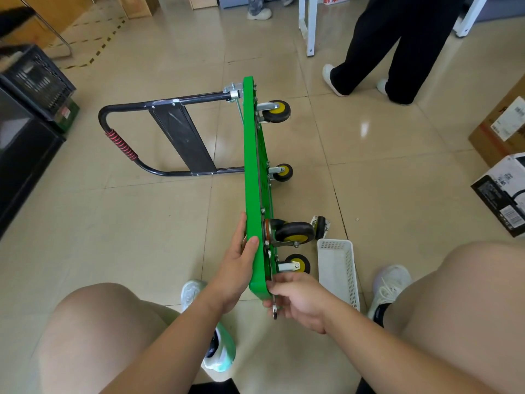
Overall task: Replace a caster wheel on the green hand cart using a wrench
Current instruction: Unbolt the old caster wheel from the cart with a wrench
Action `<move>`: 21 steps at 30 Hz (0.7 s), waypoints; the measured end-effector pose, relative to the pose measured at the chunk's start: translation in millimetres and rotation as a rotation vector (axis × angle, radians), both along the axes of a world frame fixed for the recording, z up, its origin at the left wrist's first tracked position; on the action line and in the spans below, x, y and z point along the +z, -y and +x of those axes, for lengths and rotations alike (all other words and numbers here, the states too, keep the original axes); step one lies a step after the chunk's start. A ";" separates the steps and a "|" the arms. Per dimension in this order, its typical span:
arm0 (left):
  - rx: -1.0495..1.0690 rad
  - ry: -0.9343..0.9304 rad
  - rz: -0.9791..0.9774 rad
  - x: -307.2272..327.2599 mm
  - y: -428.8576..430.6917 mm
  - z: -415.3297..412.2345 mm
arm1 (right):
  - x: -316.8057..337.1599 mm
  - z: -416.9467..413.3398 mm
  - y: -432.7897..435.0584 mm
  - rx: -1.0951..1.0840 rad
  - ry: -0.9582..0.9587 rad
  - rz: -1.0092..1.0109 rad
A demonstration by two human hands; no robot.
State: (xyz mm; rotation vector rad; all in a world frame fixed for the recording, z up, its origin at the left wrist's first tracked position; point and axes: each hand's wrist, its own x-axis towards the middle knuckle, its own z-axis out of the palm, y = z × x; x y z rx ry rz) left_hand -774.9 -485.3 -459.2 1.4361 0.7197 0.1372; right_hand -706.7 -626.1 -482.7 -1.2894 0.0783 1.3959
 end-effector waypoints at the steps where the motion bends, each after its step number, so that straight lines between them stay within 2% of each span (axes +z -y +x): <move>1: -0.005 -0.001 -0.001 -0.5 -0.4 -0.3 | 0.3 -0.6 0.9 0.012 -0.004 -0.001; 13: -0.017 -0.011 -0.007 -2.5 -3.0 -0.4 | 0.7 0.3 8.1 0.022 -0.083 0.078; 21: -0.018 -0.014 -0.004 -0.7 -1.9 -0.3 | 14.0 6.4 2.1 0.152 0.082 -0.047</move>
